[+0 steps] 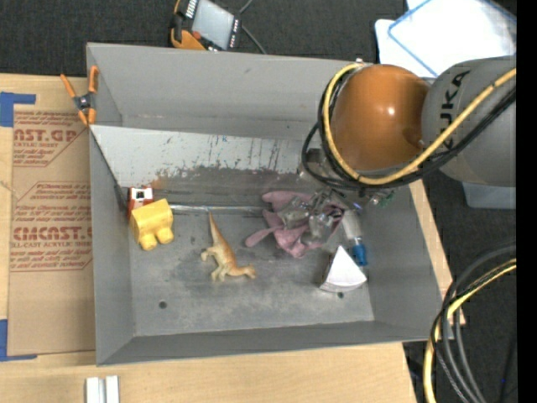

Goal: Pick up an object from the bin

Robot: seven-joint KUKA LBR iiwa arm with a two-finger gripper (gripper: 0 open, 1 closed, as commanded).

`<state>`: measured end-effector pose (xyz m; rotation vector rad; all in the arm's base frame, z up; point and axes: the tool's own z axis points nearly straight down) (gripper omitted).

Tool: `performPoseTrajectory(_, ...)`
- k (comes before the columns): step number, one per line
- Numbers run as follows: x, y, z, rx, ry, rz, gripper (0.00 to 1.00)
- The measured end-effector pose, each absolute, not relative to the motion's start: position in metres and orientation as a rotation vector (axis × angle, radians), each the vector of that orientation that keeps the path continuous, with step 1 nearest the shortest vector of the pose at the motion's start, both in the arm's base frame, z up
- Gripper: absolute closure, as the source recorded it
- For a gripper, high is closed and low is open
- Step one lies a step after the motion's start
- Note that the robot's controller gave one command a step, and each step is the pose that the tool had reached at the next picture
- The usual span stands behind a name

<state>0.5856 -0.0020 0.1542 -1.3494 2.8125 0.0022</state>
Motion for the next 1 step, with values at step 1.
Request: performPoseTrajectory(1,0.5585,0.0268,0.0862,-1.103,2.921,0.011,1.00)
